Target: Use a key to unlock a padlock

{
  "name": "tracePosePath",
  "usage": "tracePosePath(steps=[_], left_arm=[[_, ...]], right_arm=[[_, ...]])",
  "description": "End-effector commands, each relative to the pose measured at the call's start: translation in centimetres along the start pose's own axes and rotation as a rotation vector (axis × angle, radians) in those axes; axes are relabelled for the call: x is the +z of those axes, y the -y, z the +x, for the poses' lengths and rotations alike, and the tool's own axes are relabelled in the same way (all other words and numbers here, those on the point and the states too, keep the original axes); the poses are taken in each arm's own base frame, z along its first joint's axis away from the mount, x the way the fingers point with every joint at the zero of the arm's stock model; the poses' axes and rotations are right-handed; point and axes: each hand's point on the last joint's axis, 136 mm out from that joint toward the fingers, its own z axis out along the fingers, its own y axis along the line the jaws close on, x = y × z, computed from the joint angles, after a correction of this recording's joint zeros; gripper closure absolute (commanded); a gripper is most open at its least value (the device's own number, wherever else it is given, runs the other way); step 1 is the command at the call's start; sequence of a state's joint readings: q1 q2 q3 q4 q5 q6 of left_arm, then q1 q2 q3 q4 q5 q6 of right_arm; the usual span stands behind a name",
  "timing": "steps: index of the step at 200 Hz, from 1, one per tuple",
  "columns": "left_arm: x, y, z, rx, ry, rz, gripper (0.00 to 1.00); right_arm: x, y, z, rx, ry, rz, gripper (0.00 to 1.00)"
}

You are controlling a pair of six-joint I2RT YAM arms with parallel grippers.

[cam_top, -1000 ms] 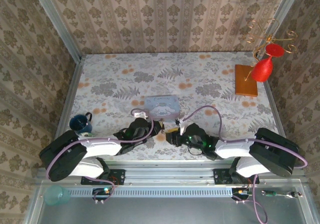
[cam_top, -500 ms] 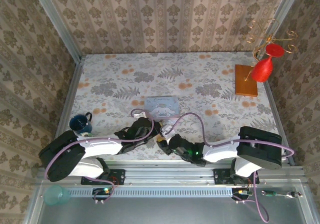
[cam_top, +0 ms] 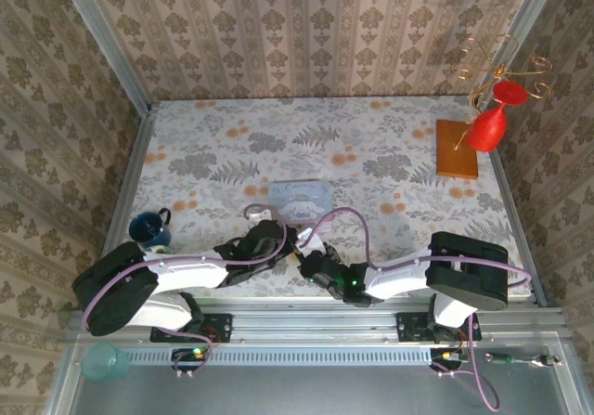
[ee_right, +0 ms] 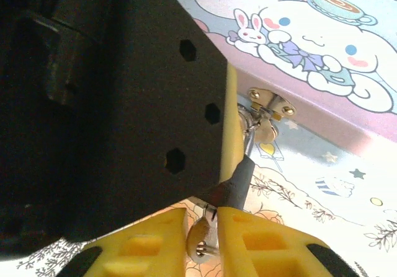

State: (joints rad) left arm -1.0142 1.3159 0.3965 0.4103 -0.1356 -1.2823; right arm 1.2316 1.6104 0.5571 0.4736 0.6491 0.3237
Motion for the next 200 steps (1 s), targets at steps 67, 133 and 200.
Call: tracePosePath(steps=[67,133,200], left_arm=[[-0.4,2.0,-0.6,-0.016,0.028,0.058,1.0],[-0.4,0.7,-1.0,-0.015,0.051,0.027,1.0],[-0.3,-0.6,-1.0,0.01,0.057,-0.008,1.0]], right_arm=[[-0.5,-0.5,-0.5,0.394,0.06,-0.242,1.0],[-0.6,-0.2,0.3,0.496,0.011,-0.289,0.97],[-1.4,1.7,1.0,0.556,-0.023,-0.326,0.68]])
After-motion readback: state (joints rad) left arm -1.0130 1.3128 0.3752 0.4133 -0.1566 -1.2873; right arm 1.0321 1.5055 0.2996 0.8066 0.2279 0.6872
